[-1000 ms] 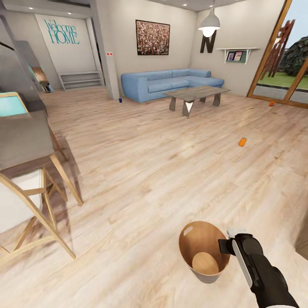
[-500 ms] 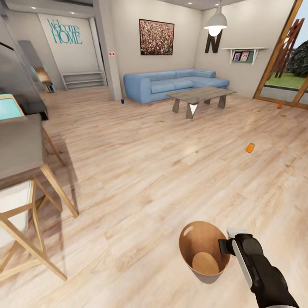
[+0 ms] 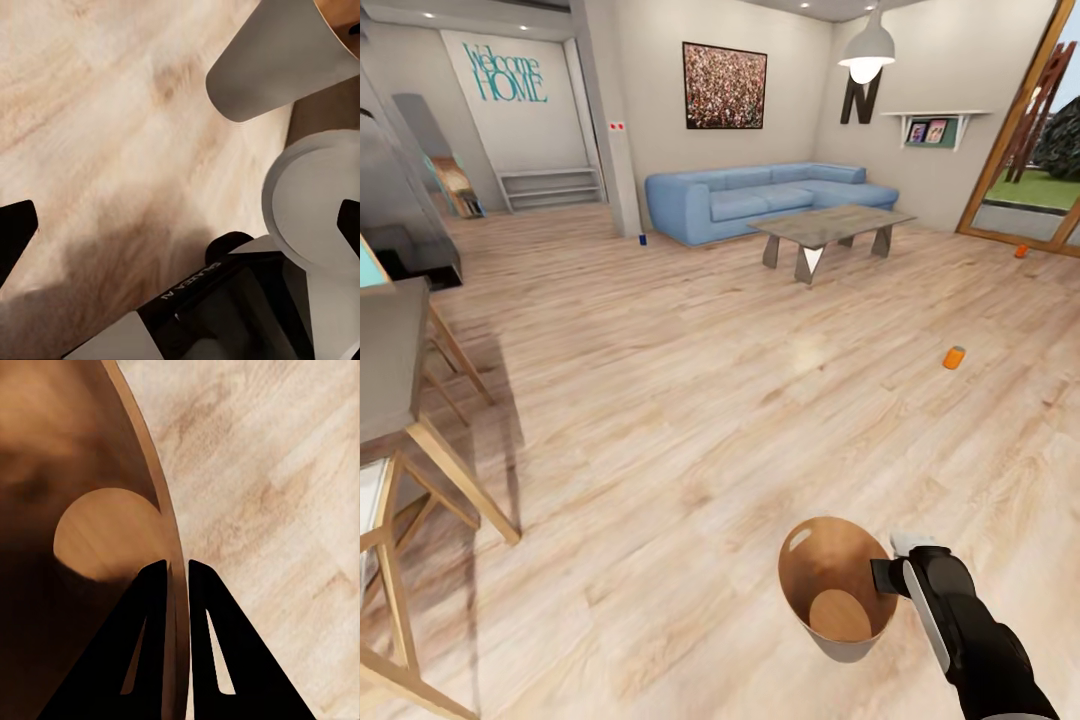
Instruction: Put the three can of soda from the living room inside the tash can in the kitchen.
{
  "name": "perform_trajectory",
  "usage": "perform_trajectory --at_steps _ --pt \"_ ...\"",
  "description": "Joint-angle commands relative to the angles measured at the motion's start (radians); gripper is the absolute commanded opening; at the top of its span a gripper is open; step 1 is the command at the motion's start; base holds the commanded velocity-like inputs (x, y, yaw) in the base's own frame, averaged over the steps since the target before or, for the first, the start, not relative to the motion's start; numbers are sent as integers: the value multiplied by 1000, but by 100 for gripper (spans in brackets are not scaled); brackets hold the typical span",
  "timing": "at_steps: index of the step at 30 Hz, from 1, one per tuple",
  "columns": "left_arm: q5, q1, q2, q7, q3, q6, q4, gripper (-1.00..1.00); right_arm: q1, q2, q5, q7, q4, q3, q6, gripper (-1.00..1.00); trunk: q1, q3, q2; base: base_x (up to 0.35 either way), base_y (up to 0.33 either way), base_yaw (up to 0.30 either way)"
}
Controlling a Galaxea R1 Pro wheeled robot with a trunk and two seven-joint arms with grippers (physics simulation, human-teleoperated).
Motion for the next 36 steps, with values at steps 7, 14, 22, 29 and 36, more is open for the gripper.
perform_trajectory --at_steps 7,14,22,29,36 --pt "0 0 0 0 0 0 0 100 0 0 -10 6 0 0 -1 -100 0 0 0 347 -4 0" --pt "0 0 0 0 0 0 0 100 -1 0 -10 6 0 0 -1 -100 0 0 0 347 0 0" --pt "0 0 0 0 0 0 0 100 0 0 -10 6 0 0 -1 -100 0 0 0 347 0 0" --pt "0 0 0 0 0 0 0 100 0 0 -10 6 0 0 -1 -100 0 0 0 347 0 0" --pt "0 0 0 0 0 0 0 100 0 0 -10 5 0 0 -1 -100 0 0 0 347 0 0"
